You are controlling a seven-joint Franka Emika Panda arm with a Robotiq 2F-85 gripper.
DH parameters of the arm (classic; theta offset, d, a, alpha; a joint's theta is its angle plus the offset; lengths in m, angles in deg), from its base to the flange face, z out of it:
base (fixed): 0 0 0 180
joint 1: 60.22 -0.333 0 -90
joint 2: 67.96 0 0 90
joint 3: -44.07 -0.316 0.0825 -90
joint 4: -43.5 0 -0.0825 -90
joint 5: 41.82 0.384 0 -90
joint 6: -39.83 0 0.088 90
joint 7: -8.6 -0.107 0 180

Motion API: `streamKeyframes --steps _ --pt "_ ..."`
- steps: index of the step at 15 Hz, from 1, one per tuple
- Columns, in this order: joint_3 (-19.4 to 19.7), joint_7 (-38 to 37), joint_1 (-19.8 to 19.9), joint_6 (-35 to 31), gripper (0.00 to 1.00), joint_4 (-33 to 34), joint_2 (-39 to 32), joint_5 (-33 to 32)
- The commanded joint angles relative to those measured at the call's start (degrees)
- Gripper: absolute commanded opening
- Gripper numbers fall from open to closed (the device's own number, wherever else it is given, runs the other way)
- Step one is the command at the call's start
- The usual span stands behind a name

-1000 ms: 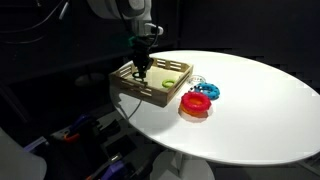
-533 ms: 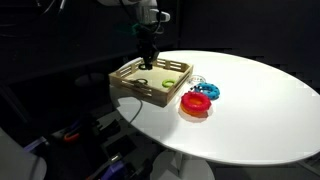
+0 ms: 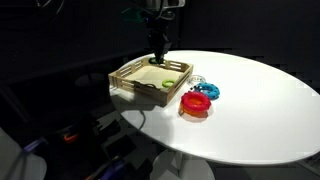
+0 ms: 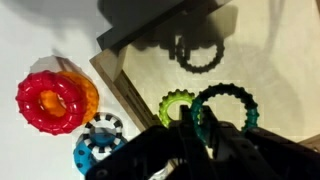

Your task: Remove the dark green ring from the wooden tray and stack it on top of the red ring that is on the table

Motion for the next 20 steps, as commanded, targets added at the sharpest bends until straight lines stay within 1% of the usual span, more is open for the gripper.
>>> streamKeyframes --steps 1,6,12,16,20 --pt "0.93 -2.87 2.30 1.81 0.05 -0.66 2.69 -0.74" --pt "2.74 -6.24 5.53 2.52 0.05 0.41 2.27 -1.42" --pt "4.78 -13.38 8.56 2.52 0.05 2.04 0.43 -5.58" --pt "6.17 -18.67 9.66 2.53 0.05 2.88 -1.21 -8.52" --pt "7.45 -22.66 9.87 3.04 0.05 3.69 -3.39 -10.20"
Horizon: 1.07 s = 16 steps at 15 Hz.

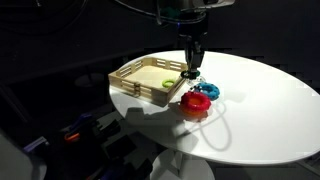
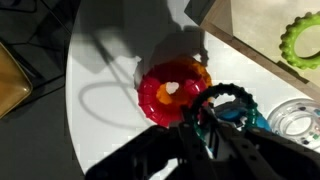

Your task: Remove the dark green ring from the wooden tray and stack it on top of the red ring that is on the table

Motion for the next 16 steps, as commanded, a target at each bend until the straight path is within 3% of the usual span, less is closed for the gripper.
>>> streamKeyframes --steps 1,6,7,8,10,16 --pt "0.92 -4.42 0.23 2.35 0.05 2.46 -2.57 -2.49" --pt "2.00 -6.29 -0.22 4.39 0.06 3.36 -4.54 -2.47" --pt "2.08 -6.26 -0.32 4.80 0.14 3.52 -4.77 -2.29" --pt "2.11 -6.18 -0.41 5.22 0.40 3.65 -4.93 -2.21" --pt "2.07 -5.75 -0.51 5.94 0.47 3.84 -5.03 -1.85" --pt "1.65 -3.70 -0.79 6.84 0.95 3.70 -4.37 -0.24"
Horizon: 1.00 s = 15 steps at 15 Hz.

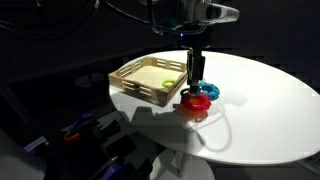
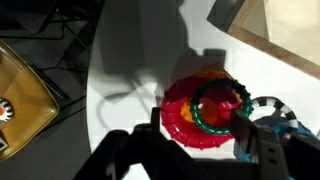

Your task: Remove the dark green ring from the wooden tray and stack it on top of the red ring that is on the table

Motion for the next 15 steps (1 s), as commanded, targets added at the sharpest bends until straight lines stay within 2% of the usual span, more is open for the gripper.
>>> streamKeyframes --steps 1,9,15 --pt "-0.19 2.35 -0.63 2.18 1.00 1.15 0.45 2.08" --pt "-2.95 17.22 -2.64 4.90 1.00 -0.03 4.11 13.15" --pt "-5.19 27.36 -4.69 13.92 1.00 -0.11 7.89 17.41"
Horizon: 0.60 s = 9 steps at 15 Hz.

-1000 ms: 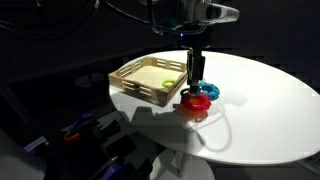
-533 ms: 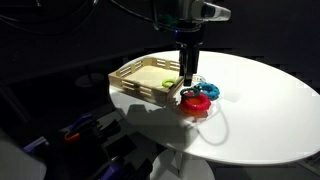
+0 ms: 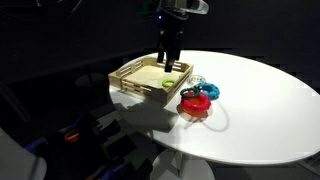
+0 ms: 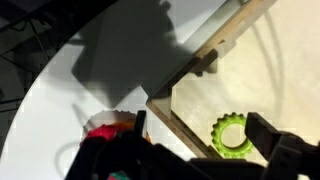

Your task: Remove the dark green ring from the wooden tray and stack it on top of the red ring that is on the table

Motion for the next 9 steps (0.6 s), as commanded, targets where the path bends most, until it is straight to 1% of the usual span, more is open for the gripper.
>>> streamKeyframes --steps 1,5,9 --pt "-1.23 4.78 -0.72 6.32 1.00 -0.37 3.88 1.13" --pt "-2.83 5.90 -1.87 10.85 1.00 -1.44 8.52 0.51" --pt "-4.37 6.20 -2.76 12.65 1.00 -3.02 13.74 0.62"
